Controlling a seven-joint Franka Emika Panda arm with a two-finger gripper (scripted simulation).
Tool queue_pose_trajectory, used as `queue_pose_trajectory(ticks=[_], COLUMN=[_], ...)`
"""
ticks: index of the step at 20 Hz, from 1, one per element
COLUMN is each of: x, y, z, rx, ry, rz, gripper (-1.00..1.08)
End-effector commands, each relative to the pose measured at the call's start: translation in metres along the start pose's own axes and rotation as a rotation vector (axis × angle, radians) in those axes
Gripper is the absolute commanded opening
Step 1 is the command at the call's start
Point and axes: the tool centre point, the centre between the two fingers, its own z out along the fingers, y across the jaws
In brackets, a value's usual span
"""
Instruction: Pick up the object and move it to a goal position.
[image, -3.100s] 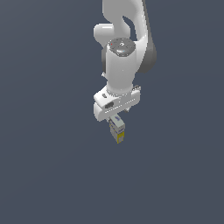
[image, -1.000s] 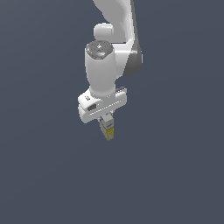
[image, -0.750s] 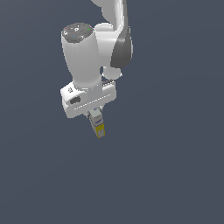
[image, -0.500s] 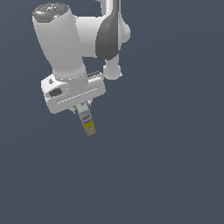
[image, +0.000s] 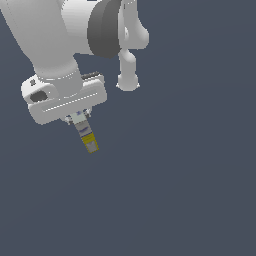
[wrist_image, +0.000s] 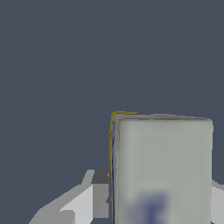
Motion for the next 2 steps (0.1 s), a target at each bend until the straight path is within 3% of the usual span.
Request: queue_pose_trajectory(ticks=[1, 2], x=[0.0, 0.0], y=[0.002, 0.0021], z=[-0.0018, -0.0019], rx=[0.0, 0.0], ry=[0.0, 0.0], rz=[-0.001, -0.001], gripper=[-1.0, -1.0])
